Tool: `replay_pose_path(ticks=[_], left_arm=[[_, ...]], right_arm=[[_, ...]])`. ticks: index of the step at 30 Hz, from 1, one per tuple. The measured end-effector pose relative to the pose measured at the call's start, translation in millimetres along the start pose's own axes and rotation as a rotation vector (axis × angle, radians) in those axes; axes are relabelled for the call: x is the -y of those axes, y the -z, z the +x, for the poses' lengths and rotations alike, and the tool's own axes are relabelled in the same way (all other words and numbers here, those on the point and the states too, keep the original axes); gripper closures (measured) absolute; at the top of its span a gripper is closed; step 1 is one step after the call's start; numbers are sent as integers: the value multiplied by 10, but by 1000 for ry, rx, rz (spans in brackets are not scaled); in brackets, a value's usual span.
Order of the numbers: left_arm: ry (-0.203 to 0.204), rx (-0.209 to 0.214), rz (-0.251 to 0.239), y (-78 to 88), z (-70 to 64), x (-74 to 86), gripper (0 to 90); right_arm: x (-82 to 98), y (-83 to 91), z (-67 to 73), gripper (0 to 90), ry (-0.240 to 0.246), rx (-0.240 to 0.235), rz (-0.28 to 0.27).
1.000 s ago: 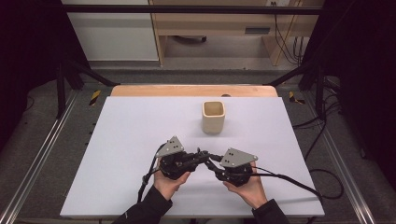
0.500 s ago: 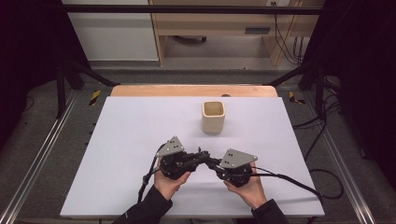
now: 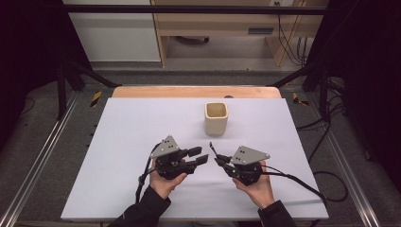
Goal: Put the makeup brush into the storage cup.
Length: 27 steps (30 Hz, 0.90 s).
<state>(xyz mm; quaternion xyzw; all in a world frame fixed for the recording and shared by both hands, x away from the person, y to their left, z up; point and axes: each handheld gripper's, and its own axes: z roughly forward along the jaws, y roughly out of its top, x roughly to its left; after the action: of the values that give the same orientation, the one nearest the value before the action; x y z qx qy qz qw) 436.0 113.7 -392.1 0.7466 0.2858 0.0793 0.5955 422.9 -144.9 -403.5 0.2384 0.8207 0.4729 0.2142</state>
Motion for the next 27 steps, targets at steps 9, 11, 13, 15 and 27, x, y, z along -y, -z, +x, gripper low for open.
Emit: replay_pose_path(ticks=[9, 11, 13, 15, 27], left_arm=[[-18, -74, 0, 155, 135, -14, 363], [-15, -84, -1, 170, 160, -6, 318], [-21, -99, 4, 176, 183, 3, 283], [-26, -113, 17, 178, 203, 16, 241], [-56, -129, 63, 210, 263, 27, 131]], right_arm=[[34, 135, -167, 837, -50, 37, -30], [42, 165, -198, 837, -59, 46, -36], [52, 193, -233, 837, -69, 54, -41], [61, 225, -275, 838, -85, 63, -50], [24, 382, -426, 837, -140, 91, -117]])
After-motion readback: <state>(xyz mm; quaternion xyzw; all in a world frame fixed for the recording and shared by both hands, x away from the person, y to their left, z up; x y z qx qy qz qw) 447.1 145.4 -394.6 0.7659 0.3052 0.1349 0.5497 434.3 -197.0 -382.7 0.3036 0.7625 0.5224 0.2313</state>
